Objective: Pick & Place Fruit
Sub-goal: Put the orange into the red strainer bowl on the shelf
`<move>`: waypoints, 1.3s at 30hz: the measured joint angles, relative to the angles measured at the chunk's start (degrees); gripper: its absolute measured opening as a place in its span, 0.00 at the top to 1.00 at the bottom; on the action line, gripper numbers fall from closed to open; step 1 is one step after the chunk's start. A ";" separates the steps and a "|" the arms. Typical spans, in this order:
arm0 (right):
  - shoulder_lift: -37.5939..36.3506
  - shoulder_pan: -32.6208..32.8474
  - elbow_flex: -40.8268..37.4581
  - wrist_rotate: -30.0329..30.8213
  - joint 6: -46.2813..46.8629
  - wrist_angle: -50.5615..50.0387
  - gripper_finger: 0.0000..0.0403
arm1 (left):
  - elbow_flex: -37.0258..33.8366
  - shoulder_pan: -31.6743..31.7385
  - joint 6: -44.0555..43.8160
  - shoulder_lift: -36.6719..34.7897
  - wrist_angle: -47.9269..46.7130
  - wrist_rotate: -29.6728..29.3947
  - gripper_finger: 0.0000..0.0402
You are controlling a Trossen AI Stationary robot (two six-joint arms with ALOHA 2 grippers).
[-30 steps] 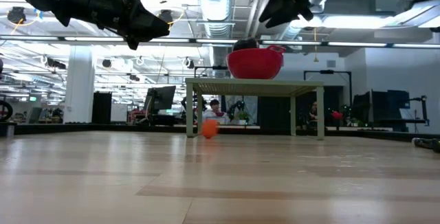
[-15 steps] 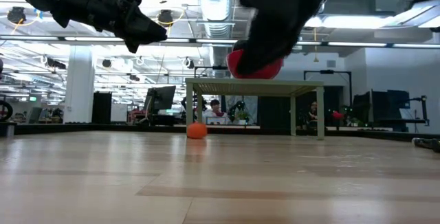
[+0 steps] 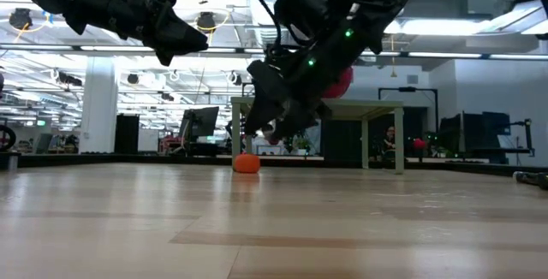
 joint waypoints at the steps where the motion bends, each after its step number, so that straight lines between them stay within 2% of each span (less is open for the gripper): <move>1: 0.00 -0.77 0.00 0.21 1.74 0.07 0.16 | 0.00 0.00 0.00 0.00 -0.02 0.01 0.76; 4: 0.13 -2.67 -0.07 -1.35 4.45 1.38 0.15 | 0.00 0.00 0.00 -0.02 0.00 0.02 0.76; 9: 4.30 -2.94 0.04 -3.52 4.96 7.23 0.18 | 0.00 0.01 0.00 0.00 0.00 0.05 0.76; 18: 10.89 -2.31 5.50 -7.19 3.64 5.81 0.22 | 0.00 0.02 0.04 -0.02 0.13 0.07 0.76; 22: 10.75 -2.29 7.34 -7.99 1.75 1.89 0.23 | 0.00 0.02 0.09 0.00 0.27 0.07 0.76; 34: 11.26 -2.35 8.09 -9.94 0.78 -0.28 0.23 | 0.00 0.02 0.19 -0.02 0.75 0.05 0.76; 39: 11.26 -2.41 8.09 -10.39 -2.02 -0.39 0.23 | 0.00 0.02 0.20 -0.02 2.11 -1.66 0.76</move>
